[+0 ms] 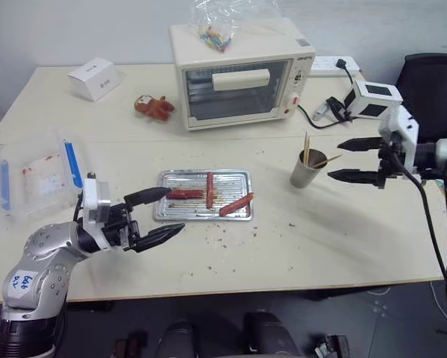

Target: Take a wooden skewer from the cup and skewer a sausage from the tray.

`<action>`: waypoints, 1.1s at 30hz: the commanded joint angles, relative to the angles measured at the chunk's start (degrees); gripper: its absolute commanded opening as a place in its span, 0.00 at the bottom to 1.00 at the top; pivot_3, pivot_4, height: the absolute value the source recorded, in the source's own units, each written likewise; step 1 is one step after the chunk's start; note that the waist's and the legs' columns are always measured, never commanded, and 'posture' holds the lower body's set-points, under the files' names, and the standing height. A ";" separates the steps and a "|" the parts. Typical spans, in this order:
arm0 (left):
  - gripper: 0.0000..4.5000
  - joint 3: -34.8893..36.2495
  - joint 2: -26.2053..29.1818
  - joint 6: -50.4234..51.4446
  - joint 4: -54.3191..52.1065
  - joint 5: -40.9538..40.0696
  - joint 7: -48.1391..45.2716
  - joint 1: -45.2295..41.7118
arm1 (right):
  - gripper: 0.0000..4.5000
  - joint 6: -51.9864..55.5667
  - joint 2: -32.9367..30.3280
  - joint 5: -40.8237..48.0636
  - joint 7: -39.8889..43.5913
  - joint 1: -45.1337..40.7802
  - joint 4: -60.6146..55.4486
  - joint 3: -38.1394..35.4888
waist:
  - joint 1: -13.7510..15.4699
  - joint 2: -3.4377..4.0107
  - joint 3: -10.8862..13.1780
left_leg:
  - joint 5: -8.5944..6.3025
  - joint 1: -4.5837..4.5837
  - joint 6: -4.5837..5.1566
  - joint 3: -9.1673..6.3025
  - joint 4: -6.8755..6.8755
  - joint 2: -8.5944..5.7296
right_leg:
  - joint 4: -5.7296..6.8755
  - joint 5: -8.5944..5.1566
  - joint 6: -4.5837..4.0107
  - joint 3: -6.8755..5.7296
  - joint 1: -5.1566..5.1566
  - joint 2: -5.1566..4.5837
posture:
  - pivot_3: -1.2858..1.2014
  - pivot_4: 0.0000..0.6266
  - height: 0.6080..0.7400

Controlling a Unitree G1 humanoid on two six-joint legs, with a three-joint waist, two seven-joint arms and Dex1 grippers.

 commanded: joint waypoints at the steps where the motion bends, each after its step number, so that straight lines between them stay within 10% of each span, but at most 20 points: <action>1: 1.00 1.39 0.02 -1.26 -2.87 -0.03 0.67 1.10 | 0.86 -3.90 0.78 -2.17 1.71 -3.76 4.62 -0.04 | -0.13 0.00 0.00 | 0.00 0.00 0.00 0.00 0.00 0.00 | 0.00 0.00 0.00 0.00 0.00 0.00 | 0.52 0.24 1.00; 12: 1.00 1.64 0.17 -2.44 -4.17 0.01 1.45 3.45 | 0.03 -10.27 3.52 -6.64 3.04 -9.17 13.26 -0.02 | -0.47 0.03 0.02 | 0.00 0.01 -0.01 0.01 0.00 0.01 | 0.03 0.00 0.00 0.02 -0.01 0.00 | 0.52 0.24 1.00; 25: 1.00 -0.43 -0.75 -4.52 -1.05 1.88 0.76 1.14 | 0.01 -4.79 -4.19 -6.15 10.87 -18.71 12.13 2.82 | -0.36 0.23 0.14 | -0.01 -0.01 -0.01 0.04 -0.04 0.00 | 0.00 0.00 0.00 0.05 -0.06 -0.03 | 0.52 0.24 1.00; 33: 1.00 -2.25 -2.76 -3.35 0.01 -0.48 -0.46 -1.38 | 0.01 19.16 -8.20 13.84 10.87 -21.22 -2.04 3.92 | -0.56 0.39 0.23 | -0.04 -0.01 -0.05 0.13 -0.08 0.07 | 0.08 0.00 -0.01 0.15 -0.17 0.02 | 0.52 0.24 1.00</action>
